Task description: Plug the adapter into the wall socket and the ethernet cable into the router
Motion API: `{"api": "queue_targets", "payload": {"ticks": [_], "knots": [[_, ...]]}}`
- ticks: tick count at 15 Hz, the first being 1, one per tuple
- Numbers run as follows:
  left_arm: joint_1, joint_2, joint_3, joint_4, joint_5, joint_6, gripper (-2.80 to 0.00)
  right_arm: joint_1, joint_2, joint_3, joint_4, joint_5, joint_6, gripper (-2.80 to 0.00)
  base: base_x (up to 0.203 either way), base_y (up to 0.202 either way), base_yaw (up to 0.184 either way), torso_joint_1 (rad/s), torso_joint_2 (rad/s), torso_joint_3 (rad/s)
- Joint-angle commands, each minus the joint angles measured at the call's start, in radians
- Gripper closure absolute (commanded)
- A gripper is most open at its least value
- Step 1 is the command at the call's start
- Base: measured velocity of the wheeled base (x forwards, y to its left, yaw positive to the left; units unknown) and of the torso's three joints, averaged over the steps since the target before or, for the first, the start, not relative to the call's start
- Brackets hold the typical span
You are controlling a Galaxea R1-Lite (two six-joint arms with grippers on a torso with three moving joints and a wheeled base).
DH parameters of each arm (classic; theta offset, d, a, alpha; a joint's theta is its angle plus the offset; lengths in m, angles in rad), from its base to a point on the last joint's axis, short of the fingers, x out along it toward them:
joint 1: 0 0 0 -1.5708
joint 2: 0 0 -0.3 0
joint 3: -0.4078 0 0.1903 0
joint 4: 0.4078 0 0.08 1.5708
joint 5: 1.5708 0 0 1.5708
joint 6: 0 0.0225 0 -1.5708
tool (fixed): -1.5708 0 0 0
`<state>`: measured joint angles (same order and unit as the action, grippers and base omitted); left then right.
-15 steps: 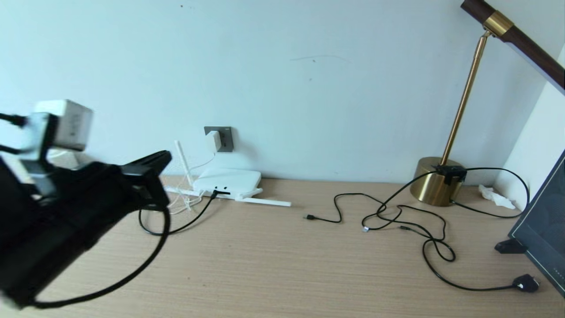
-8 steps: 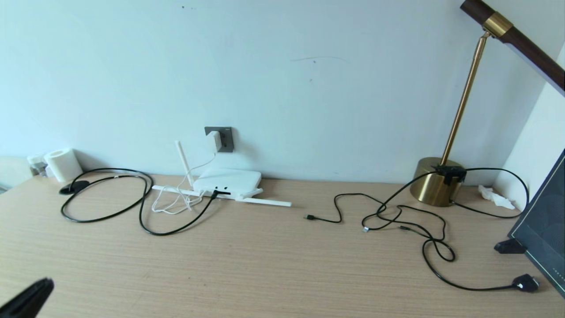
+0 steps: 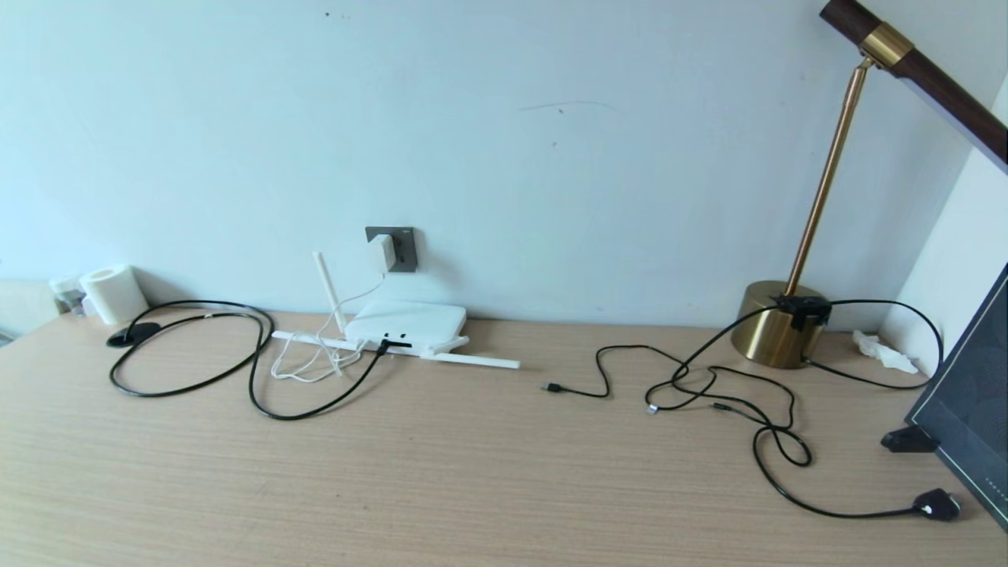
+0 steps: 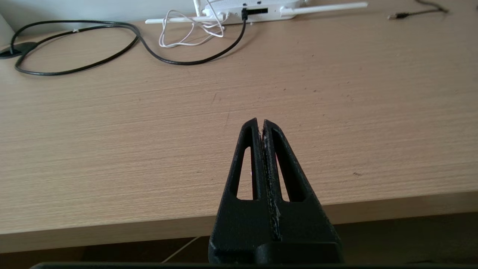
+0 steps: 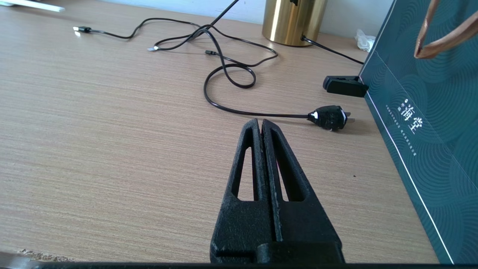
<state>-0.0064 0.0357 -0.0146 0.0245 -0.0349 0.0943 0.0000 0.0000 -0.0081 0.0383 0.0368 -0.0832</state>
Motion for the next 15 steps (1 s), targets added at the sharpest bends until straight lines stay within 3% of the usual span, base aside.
{"api": "queue_targets", "payload": {"ticks": [1, 15], "knots": [[0.003, -0.036, 0.007, -0.003, 0.001, -0.019, 0.00, 0.000, 0.002, 0.000, 0.000, -0.004, 0.003, 0.00, 0.000, 0.000, 0.000, 0.000, 0.00, 0.000], [0.003, -0.036, 0.007, -0.005, 0.036, -0.067, 0.00, 0.000, 0.002, 0.003, -0.013, -0.028, 0.034, 0.00, 0.000, 0.000, 0.000, 0.000, 0.00, 0.000]]}}
